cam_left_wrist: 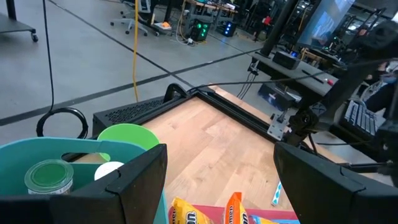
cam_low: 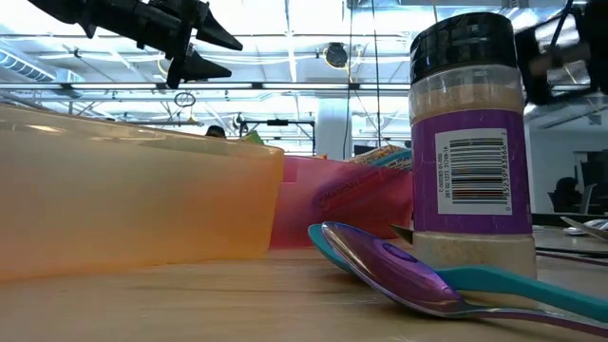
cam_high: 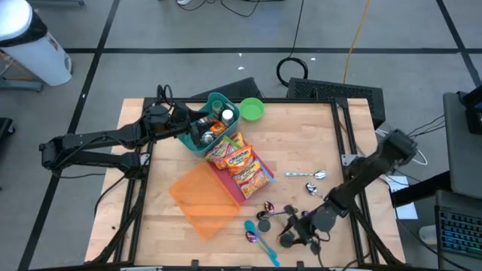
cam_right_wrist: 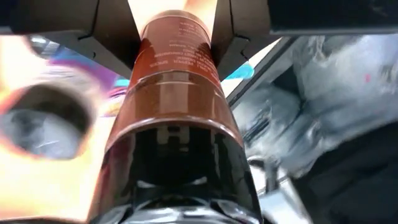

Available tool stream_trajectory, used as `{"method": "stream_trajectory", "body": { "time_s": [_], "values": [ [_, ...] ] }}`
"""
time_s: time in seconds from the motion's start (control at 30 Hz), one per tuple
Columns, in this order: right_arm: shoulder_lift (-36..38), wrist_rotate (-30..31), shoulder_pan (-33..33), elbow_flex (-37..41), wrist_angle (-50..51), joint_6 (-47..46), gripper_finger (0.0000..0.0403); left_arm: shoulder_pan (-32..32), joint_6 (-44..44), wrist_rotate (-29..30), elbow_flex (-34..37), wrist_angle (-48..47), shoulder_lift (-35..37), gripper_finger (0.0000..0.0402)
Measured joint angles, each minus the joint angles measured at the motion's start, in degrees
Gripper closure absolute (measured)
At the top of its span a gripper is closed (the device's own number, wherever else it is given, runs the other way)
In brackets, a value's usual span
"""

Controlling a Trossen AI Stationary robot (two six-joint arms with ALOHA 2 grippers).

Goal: Pick & Place Food Item
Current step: Put the black orange seasoning bottle into the green bin

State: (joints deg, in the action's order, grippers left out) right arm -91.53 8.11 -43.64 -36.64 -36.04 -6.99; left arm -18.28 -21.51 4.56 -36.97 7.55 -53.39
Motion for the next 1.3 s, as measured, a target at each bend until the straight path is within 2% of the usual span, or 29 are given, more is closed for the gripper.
{"method": "stream_trajectory", "body": {
  "time_s": [0.1,0.2,0.27,0.33,0.43,0.57,0.67,0.8,0.93,1.1,1.3],
  "values": [
    [7.37,4.64,0.54,0.0,6.16,-3.89,0.0256,0.0,-1.59,-1.65,0.0,0.0,0.0,0.0105],
    [14.73,8.68,2.89,0.0,11.65,-5.8,0.0249,0.0,-3.26,-8.17,-0.83,-0.66,-1.02,0.0105],
    [18.83,9.94,5.4,0.0,14.85,-4.45,0.0248,0.04,-3.67,-12.15,-3.76,-4.82,-3.06,0.0105],
    [21.81,9.13,9.13,0.0,16.57,-2.0,0.0251,0.52,-1.98,-13.61,-9.13,-11.83,-6.5,0.0105],
    [24.2,3.59,17.16,-0.02,16.9,0.43,0.0258,1.95,3.84,-13.34,-18.75,-23.38,-13.68,0.0105],
    [23.64,-2.22,28.2,-0.02,17.21,0.85,0.0255,4.28,10.38,-14.8,-31.26,-31.98,-23.34,0.0105],
    [21.7,-2.37,34.28,-0.02,16.83,1.09,0.025,6.18,13.77,-15.8,-38.84,-34.81,-29.14,0.0105],
    [18.01,-2.46,38.93,-0.02,13.49,1.27,0.0256,8.93,16.68,-16.11,-45.49,-36.17,-34.82,0.0105],
    [14.98,-2.79,40.8,-0.02,10.82,1.28,0.0256,11.56,19.9,-16.09,-48.4,-35.98,-37.98,0.0105],
    [13.26,-3.88,41.05,-0.02,10.51,1.38,0.025,14.63,21.07,-15.8,-48.81,-33.74,-41.23,0.0105],
    [12.92,-3.84,41.05,-0.02,8.65,1.71,0.0252,16.85,21.54,-9.55,-48.79,-32.61,-44.31,0.0105]
  ]
}}
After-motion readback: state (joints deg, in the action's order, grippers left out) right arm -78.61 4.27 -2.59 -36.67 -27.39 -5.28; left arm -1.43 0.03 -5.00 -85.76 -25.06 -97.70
